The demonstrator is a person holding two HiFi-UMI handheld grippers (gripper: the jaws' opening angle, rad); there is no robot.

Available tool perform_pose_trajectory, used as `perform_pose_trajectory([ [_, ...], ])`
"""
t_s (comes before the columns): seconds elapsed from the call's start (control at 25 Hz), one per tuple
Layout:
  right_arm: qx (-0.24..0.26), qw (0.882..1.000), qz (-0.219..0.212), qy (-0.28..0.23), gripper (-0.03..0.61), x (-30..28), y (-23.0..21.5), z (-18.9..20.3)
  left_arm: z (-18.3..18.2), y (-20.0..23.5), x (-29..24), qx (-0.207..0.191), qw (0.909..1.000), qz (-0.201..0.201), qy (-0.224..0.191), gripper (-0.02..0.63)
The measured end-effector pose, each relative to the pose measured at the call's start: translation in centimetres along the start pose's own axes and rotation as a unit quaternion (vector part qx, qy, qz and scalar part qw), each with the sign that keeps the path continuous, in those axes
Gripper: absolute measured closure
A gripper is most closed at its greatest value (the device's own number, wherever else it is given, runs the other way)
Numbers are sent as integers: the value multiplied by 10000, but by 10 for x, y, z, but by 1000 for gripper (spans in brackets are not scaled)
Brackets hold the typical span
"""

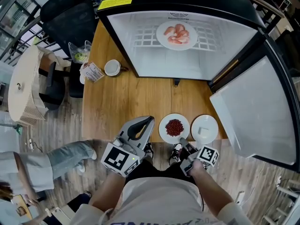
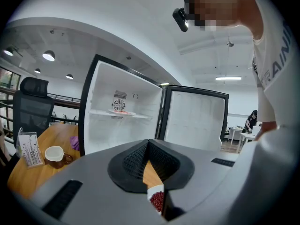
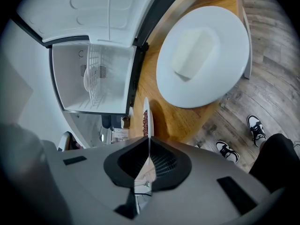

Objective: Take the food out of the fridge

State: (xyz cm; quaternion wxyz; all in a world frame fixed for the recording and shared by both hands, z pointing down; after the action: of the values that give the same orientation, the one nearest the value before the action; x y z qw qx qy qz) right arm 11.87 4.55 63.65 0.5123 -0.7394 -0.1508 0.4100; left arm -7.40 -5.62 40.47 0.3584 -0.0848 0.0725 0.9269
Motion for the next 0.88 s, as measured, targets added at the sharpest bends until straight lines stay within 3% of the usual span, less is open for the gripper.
perform_pose_trajectory([
  [0.24,-43,9999,39,117,548,6,-2,1,1,-4,-4,36,10000,91,15,606],
  [0.32,-111,9997,63,191,490,4,-4,2,2,-4,-5,41,9999,112,19,606],
  [0.44,-95,9991,221,353,465,1,-7,5,3,-5,-6,40,9999,134,18,606],
  [0.88,107,9965,569,600,457,1,-19,11,5,-7,-4,13,9999,134,27,606],
])
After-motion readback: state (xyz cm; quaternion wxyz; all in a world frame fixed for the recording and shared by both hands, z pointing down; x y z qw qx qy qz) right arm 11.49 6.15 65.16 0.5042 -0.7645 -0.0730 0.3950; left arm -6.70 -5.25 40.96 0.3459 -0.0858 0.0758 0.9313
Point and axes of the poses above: the fingertips, and each gripper's own axes: x backward along the fingers, y to its left, z out of its underside, the point moved 5 cm from there along x, backward along the fingers, and after that the axes turned 5 degrees about -x, right-handed, at the moved point
